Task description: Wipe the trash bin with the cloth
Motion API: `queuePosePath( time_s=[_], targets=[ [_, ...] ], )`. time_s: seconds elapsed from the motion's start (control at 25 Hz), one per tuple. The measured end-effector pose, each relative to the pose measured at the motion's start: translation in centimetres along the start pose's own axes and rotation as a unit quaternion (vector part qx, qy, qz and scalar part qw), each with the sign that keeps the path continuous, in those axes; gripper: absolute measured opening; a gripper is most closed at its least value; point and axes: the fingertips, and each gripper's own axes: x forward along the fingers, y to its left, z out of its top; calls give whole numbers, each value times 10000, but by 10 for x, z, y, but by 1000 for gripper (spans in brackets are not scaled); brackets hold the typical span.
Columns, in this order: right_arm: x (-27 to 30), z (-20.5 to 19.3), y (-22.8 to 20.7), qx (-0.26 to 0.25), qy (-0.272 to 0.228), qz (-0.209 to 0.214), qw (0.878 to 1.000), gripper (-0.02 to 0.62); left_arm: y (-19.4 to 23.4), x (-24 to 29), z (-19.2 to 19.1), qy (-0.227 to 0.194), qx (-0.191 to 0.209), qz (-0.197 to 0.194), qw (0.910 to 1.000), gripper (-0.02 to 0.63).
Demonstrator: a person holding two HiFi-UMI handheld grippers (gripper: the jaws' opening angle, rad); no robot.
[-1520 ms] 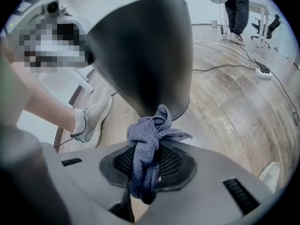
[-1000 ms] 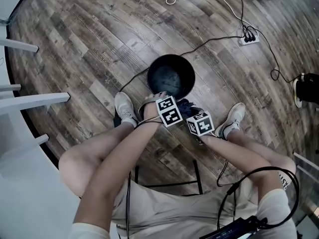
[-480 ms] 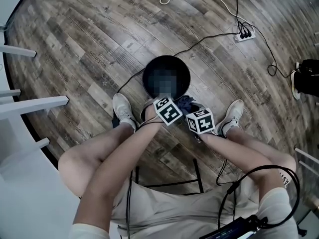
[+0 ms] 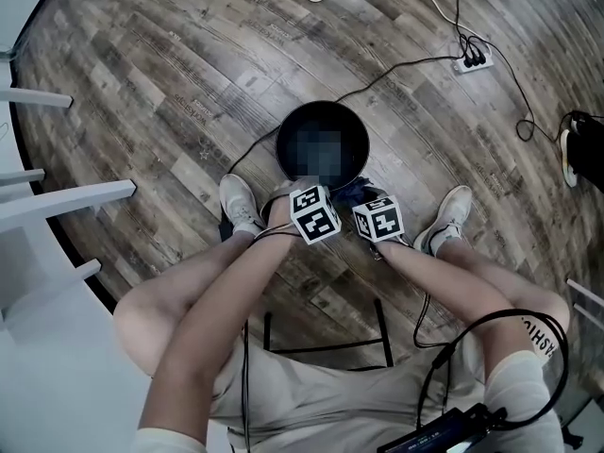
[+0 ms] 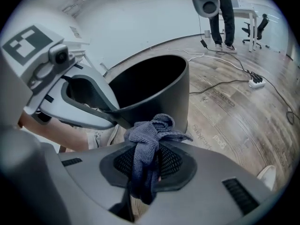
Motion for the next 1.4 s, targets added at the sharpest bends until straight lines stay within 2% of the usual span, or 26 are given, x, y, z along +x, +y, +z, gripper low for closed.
queuePosePath(
  time_s=[0.24,0.52,0.72,0.88,1.2,1.24,1.32,1.4],
  targets=[
    [42,-20,-17,116,210,-95,9997,77,7,-1,1,-13,95,189,9998,35],
    [89,-46,-46,147,383,-399,9984,77,5,-1,3,-34,116,193,9997,35],
    [114,-56,-64,460,332,-523,9970,77,8,0,5,-68,162,271,9995,35],
    [131,-61,-72,237,480,-502,9973,77,11,0,6,-88,182,334,9992,34],
    [116,-67,-68,274,642,-389,9968,77,9,0,5,-191,121,266,9994,34],
    [109,-68,-65,244,653,-370,9969,77,6,0,5,-236,110,187,9995,40],
    [95,-69,-58,105,632,-299,9975,77,-1,-1,5,-293,203,52,9994,97],
    [78,-60,-50,-7,525,-253,9983,77,-3,-2,-1,-230,341,22,9992,114]
  ],
)
